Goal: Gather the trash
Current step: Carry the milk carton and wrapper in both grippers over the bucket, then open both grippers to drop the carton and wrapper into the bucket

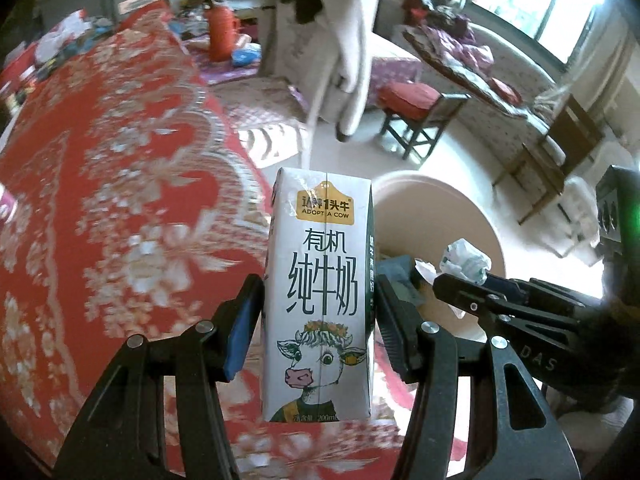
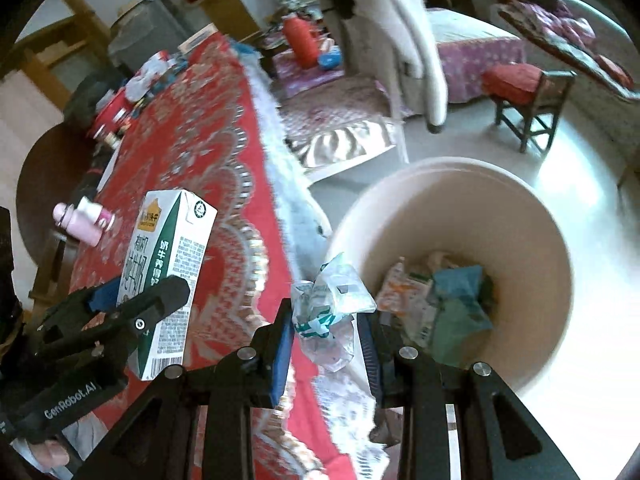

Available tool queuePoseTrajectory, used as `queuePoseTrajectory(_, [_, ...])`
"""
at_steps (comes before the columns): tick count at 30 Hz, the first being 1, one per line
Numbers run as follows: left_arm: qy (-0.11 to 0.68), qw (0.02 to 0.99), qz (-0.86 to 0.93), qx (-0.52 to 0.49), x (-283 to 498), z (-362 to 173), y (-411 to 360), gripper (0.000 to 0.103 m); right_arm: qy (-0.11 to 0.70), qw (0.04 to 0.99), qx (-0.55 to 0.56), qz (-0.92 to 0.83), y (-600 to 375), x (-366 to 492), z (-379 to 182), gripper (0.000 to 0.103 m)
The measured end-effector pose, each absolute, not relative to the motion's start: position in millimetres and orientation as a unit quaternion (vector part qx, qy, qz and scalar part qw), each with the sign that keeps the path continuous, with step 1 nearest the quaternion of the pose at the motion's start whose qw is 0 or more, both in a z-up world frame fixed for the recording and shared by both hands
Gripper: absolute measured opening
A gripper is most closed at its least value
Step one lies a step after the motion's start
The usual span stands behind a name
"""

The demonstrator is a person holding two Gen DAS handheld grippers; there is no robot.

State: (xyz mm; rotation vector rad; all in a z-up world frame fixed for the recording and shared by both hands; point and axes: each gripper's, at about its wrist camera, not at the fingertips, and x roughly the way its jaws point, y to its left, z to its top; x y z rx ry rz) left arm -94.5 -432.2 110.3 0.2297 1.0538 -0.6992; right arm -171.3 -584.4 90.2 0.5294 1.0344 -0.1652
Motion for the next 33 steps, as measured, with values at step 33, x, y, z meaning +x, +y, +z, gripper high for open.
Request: queuePoseTrajectory(33, [0.537,0.765,-0.340,0.104,-101,68,-512,0.055,0.507,0.805,0.277,-0.133,-663,-203,59,0.040])
